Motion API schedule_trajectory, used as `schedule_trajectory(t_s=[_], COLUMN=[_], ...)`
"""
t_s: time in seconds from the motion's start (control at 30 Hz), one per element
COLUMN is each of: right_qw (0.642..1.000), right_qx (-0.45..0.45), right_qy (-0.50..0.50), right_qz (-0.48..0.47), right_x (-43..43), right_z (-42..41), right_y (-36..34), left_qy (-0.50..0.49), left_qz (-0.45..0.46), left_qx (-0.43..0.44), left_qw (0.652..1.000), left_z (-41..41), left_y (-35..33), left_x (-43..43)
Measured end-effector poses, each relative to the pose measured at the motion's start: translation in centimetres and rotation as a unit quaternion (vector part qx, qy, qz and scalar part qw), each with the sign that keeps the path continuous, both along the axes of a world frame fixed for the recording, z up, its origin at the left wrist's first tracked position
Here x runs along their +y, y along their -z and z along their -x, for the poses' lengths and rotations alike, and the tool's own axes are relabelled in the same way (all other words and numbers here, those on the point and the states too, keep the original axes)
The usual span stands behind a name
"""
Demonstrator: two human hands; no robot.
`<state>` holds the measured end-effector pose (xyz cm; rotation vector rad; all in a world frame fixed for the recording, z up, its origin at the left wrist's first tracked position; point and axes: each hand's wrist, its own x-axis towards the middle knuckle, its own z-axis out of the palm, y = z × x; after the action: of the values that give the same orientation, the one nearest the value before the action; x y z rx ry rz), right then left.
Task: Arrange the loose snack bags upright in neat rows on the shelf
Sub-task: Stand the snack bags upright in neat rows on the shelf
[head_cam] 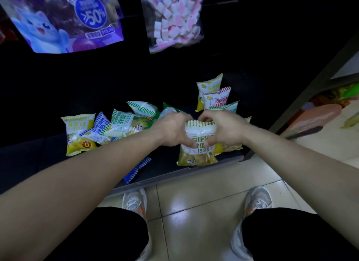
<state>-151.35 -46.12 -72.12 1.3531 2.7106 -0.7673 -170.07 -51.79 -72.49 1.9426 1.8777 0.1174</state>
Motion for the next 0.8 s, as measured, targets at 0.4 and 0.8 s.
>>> schedule_trajectory(t_s=[0.4,0.8], right_qw=[0.994,0.995], right_qx=[-0.027,-0.041], right_qy=[0.092,0.063], right_qz=[-0.052,-0.06], right_x=[6.4,13.9], right_z=[-2.6,1.4], right_y=[1.4,7.0], left_qy=[-0.226,-0.28], left_qz=[-0.102,-0.156], left_qx=[-0.064,-0.133], left_qw=[0.967,0.938], left_z=[6.0,8.6], left_y=[0.2,7.2], left_x=[6.9,19.0])
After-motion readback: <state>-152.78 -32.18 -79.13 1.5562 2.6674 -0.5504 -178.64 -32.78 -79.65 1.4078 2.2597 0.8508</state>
